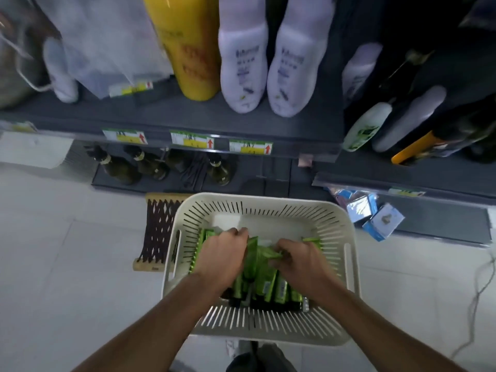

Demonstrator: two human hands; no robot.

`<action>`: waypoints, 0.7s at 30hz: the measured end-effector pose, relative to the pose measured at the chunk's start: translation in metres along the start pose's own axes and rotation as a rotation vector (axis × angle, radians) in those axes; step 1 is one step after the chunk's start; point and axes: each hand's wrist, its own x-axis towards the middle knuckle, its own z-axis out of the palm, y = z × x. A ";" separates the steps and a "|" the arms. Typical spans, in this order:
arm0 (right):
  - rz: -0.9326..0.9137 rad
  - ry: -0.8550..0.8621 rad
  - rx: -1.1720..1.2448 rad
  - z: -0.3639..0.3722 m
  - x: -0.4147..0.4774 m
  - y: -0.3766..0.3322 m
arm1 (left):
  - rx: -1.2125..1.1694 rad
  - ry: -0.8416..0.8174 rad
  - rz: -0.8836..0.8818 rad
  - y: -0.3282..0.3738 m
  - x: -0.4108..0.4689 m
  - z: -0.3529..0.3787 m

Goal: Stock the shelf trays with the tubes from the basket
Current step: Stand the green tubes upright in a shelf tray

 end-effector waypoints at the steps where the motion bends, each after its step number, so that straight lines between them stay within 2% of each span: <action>1: -0.013 0.021 -0.028 -0.015 -0.010 -0.008 | 0.049 0.013 0.012 0.002 -0.004 -0.017; 7: -0.147 0.260 -0.142 -0.130 -0.064 -0.052 | 0.216 0.191 0.212 0.035 -0.019 -0.133; 11: -0.152 0.398 -0.232 -0.218 -0.094 -0.075 | 0.249 0.352 0.354 0.072 -0.022 -0.210; 17: -0.140 0.580 -0.283 -0.339 -0.154 -0.078 | 0.230 0.658 0.520 0.151 -0.026 -0.319; 21: -0.128 0.696 -0.267 -0.414 -0.198 -0.059 | 0.161 0.753 0.623 0.218 -0.013 -0.370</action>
